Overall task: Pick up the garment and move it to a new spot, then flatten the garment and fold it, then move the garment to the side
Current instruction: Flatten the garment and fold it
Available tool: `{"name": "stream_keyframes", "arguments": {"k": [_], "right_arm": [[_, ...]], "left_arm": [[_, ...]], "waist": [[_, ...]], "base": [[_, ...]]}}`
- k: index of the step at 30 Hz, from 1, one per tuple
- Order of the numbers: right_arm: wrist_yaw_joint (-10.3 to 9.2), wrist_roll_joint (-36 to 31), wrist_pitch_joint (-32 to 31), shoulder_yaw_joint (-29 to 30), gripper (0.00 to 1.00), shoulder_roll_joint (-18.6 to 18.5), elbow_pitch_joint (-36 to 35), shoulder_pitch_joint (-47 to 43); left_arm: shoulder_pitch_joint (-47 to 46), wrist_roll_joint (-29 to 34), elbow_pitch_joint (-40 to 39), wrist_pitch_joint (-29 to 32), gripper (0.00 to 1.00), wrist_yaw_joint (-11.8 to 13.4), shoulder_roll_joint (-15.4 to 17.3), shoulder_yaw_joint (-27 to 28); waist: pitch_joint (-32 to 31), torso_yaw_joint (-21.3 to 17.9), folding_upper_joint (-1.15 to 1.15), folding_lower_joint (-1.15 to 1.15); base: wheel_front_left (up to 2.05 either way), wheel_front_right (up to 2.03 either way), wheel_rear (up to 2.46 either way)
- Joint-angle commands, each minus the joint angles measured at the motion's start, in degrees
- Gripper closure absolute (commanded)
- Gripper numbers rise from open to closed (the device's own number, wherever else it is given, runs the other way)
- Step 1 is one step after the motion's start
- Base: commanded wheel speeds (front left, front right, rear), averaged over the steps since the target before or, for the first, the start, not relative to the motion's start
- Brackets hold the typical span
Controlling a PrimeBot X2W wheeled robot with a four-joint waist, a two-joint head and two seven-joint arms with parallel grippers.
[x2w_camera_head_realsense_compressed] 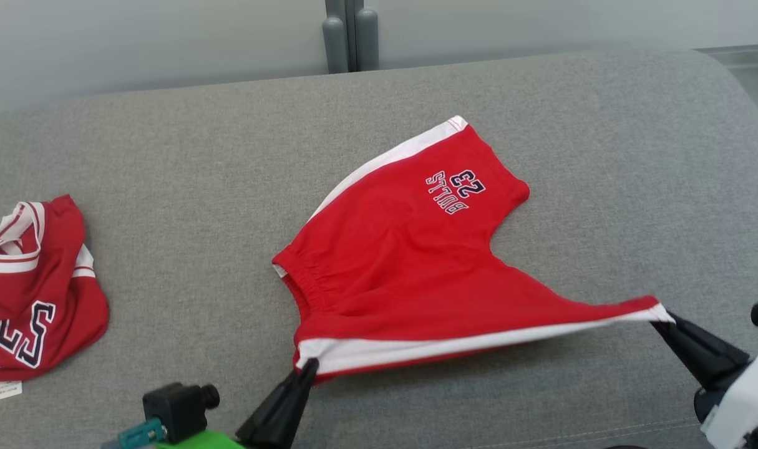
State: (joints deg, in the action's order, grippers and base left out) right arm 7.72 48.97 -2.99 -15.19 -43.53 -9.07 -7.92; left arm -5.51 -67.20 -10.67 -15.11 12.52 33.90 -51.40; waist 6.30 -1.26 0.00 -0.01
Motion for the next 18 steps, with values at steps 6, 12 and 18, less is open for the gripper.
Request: {"name": "stream_keyframes", "arguments": {"k": [6,12,18], "right_arm": [[-0.3,-1.57,-11.74,3.56,1.0,2.92,-2.03,13.9],[-0.28,-2.71,-21.58,2.28,1.0,4.96,5.72,32.47],[-0.28,-6.18,-26.22,-2.59,1.0,8.4,15.86,46.85]], "left_arm": [[-9.41,-1.28,-1.48,2.58,1.0,-0.92,-1.15,3.95],[-17.77,-6.26,2.47,5.66,1.0,-1.41,-6.44,7.63],[-23.02,-9.87,9.08,6.95,1.0,-0.23,-9.96,10.93]], "waist": [[14.33,4.63,0.0,0.01],[20.17,7.01,0.0,0.01],[22.25,8.66,0.0,0.01]], "base": [[0.0,0.0,0.0],[0.0,0.0,0.0],[0.0,0.0,0.0]]}}
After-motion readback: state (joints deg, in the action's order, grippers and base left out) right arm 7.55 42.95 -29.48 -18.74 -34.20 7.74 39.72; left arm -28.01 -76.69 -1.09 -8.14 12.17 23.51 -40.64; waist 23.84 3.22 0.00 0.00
